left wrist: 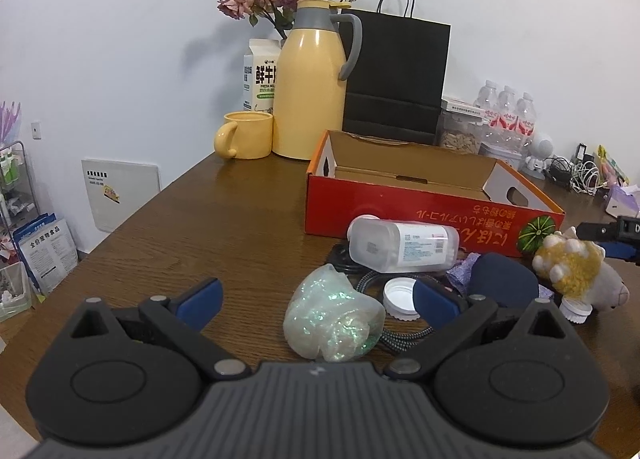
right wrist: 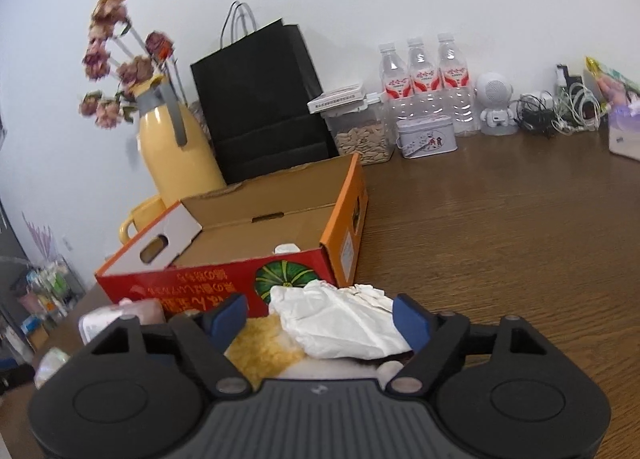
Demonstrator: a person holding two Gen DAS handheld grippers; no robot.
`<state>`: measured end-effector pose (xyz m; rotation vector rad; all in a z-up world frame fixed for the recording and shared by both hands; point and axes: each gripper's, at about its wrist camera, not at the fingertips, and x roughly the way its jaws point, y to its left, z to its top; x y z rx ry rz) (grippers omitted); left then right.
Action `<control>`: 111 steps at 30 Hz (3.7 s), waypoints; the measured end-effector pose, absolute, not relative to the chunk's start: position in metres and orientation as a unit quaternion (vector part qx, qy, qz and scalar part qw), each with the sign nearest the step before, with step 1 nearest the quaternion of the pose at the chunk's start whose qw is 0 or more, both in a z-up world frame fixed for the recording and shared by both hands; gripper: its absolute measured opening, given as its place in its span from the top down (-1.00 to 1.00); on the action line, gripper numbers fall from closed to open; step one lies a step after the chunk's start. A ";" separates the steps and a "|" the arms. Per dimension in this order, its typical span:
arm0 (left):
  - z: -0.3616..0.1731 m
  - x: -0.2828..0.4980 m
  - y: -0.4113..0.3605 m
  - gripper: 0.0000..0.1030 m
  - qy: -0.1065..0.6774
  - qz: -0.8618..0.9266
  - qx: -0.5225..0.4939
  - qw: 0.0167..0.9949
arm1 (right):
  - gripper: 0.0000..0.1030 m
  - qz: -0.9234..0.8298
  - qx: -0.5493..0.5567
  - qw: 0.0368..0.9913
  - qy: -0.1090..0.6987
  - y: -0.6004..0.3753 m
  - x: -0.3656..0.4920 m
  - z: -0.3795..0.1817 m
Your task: Organize objects
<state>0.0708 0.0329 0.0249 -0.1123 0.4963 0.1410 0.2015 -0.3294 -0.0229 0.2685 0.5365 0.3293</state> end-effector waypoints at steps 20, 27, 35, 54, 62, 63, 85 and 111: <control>0.022 0.069 0.038 -1.00 0.246 0.075 -0.062 0.964 | 0.93 0.158 0.119 0.949 0.244 -0.324 0.197 -0.021; 0.020 0.069 0.044 -1.00 0.249 0.083 -0.063 0.963 | 0.95 0.147 0.037 0.974 0.168 -0.307 0.159 -0.003; 0.008 0.080 0.048 -1.00 0.269 0.081 -0.062 0.958 | 0.95 0.164 0.009 0.979 0.125 -0.291 0.129 0.012; 0.020 0.100 0.050 0.12 0.239 0.019 -0.074 0.968 | 0.95 0.181 0.001 0.977 0.112 -0.271 0.121 0.021; 0.061 0.131 0.038 0.12 0.187 0.011 -0.048 0.981 | 0.95 0.190 -0.008 0.978 0.080 -0.254 0.140 0.045; 0.066 0.139 0.035 0.12 0.183 0.009 -0.046 0.982 | 0.95 0.192 -0.009 0.978 0.076 -0.250 0.145 0.049; 0.045 0.288 0.003 0.12 0.217 0.013 -0.044 0.975 | 0.95 0.175 0.006 0.978 0.110 -0.189 0.275 0.018; 0.052 0.260 0.004 -1.00 0.145 0.047 -0.038 0.988 | -1.00 0.164 0.023 0.975 0.149 -0.196 0.270 0.012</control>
